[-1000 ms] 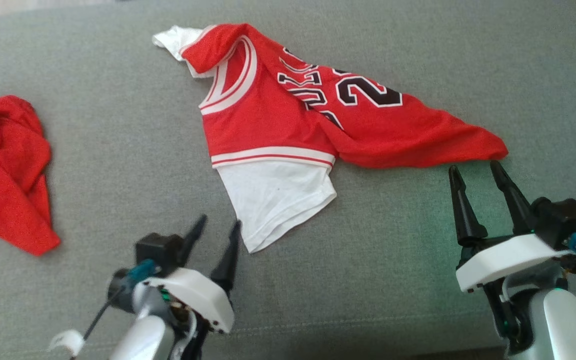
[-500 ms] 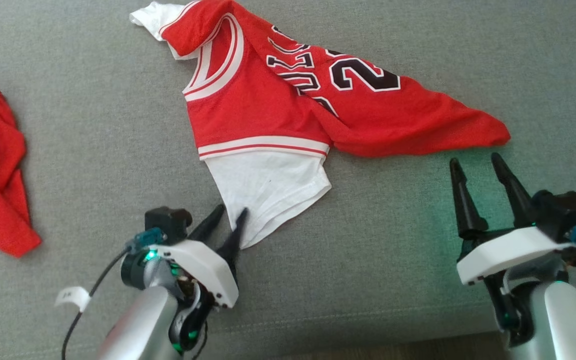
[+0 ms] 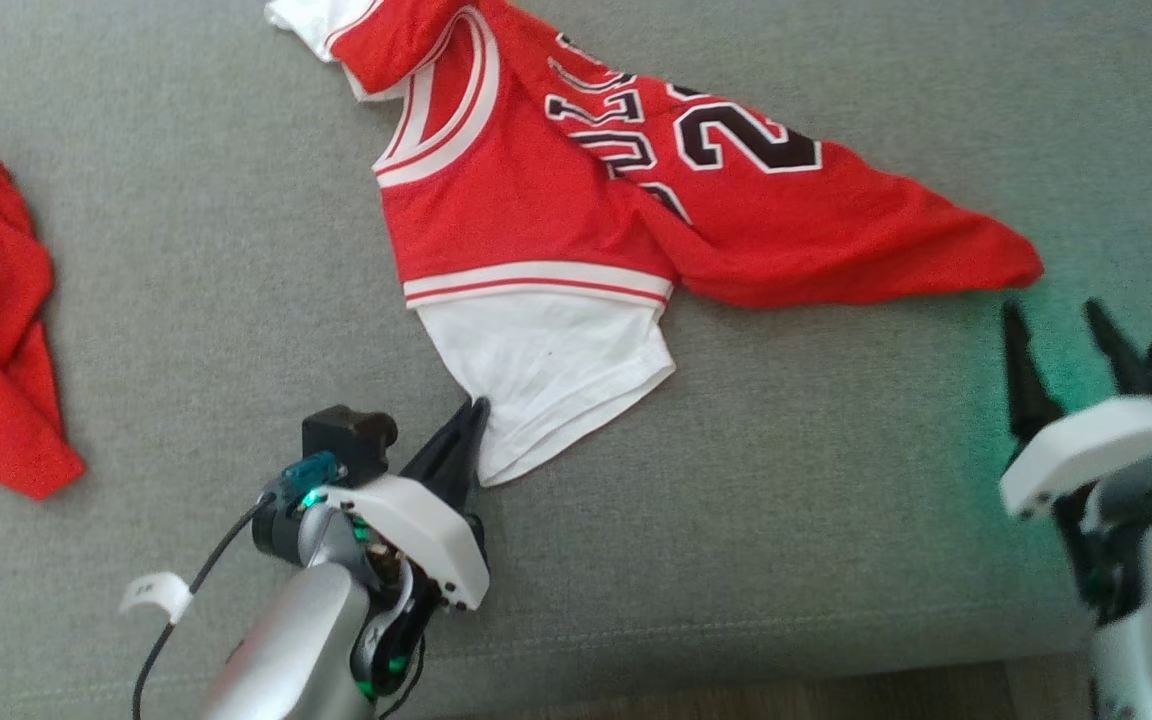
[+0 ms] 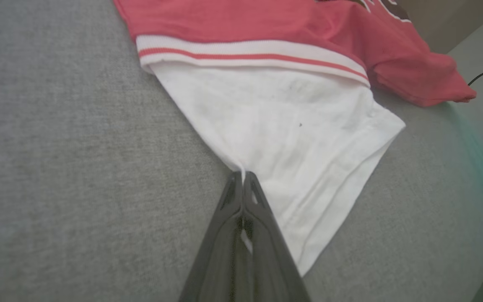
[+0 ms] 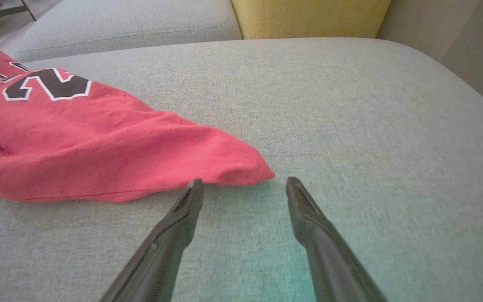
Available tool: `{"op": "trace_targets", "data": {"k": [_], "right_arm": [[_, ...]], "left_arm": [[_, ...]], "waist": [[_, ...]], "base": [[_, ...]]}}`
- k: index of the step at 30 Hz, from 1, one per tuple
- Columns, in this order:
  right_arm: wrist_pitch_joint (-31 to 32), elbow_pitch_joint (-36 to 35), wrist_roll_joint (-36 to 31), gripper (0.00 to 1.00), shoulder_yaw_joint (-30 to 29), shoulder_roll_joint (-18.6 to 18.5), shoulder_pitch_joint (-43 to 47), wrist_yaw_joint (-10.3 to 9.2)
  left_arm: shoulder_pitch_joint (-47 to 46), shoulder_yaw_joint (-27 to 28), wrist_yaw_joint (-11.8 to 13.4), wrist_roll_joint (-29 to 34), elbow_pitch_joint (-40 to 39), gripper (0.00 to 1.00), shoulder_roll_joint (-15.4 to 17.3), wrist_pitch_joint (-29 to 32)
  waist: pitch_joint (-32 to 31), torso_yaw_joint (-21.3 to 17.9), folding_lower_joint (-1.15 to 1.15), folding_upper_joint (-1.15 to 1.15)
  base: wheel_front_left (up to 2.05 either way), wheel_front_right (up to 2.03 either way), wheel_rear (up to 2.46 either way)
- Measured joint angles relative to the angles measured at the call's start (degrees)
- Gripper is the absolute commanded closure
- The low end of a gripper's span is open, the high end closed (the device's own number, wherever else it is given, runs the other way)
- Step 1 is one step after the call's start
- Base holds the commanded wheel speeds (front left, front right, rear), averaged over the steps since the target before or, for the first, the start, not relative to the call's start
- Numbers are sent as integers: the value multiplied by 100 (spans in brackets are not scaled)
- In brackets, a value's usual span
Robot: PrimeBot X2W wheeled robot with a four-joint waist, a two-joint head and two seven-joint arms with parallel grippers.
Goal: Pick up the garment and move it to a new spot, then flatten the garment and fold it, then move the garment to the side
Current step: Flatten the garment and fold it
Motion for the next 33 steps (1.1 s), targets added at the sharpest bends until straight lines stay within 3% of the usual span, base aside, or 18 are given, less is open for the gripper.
{"op": "trace_targets", "data": {"k": [5,14,15,16,17,24,33], "right_arm": [[265,443,-43,0,-156,-223,-526,0],[743,1037,247,0,-187,-303,-993,0],[789,1056,308,18,-186,-310,-1023,0],[803,1077,366,55,-185,-319,-1050,0],[850,1101,408,100,-180,-323,-1077,0],[789,989,681,100,-164,-315,-1039,0],[524,-417,1180,100,-233,-78,-657,0]], "left_arm": [[-127,-22,-1,0,-111,100,0,-43],[-313,-27,3,46,-242,100,10,-146],[-321,-27,4,46,-245,100,14,-177],[-331,-26,8,46,-244,100,23,-192],[-341,-24,10,46,-244,100,34,-194],[-341,54,114,47,-293,100,153,-471],[-333,584,442,231,-1731,100,578,-847]], "waist": [[179,121,0,0],[423,270,0,0],[430,271,1,0],[429,270,1,0],[426,265,1,0],[312,232,1,0],[-113,188,1,0]], "base": [[0,0,0],[0,0,0],[0,0,0],[0,0,0],[0,0,0],[0,0,0],[0,0,0]]}}
